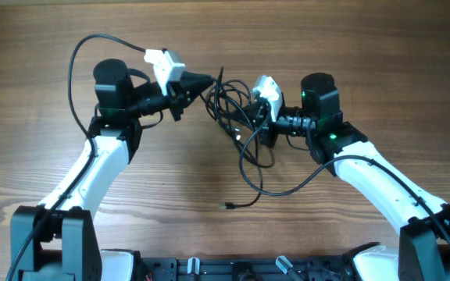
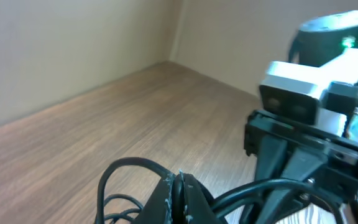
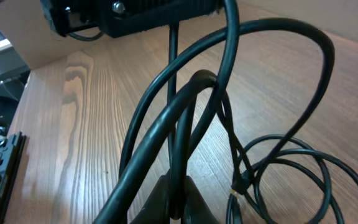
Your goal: Untangle cables
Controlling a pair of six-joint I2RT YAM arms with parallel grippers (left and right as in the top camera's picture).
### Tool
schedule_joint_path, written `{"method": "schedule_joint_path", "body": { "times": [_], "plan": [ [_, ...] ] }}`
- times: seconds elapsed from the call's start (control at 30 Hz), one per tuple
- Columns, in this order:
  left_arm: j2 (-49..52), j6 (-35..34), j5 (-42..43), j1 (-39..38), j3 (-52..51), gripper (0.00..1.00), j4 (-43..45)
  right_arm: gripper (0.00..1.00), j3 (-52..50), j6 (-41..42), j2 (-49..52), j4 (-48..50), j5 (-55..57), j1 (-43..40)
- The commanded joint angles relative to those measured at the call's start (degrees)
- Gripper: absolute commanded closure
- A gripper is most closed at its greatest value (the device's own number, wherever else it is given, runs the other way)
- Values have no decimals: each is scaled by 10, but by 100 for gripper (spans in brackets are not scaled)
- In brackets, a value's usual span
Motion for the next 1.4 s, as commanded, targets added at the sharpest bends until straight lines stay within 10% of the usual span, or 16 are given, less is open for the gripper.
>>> {"method": "schedule_joint_path", "body": {
  "times": [0.0,0.13,0.47,0.7,0.87,0.97,1.13,1.37],
  "plan": [
    [-5,-34,-59,12,14,96,0,96,-10,10,1,-7,-16,0],
    [-5,-100,-146,12,14,96,1,96,-10,52,1,-7,37,0],
    [-5,-527,-384,59,14,96,7,96,-10,227,1,-14,216,0],
    [-5,-661,-443,61,14,96,14,96,-10,282,1,-63,293,0],
    [-5,-532,-330,61,14,96,13,95,-10,278,1,8,212,0],
    [-5,-396,-211,61,14,96,15,47,-10,317,1,94,157,0],
    [-5,-205,-40,36,14,96,15,4,-10,338,1,126,153,0],
    [-5,-162,-31,-49,14,96,39,0,-10,311,1,110,197,1]
  ]
}}
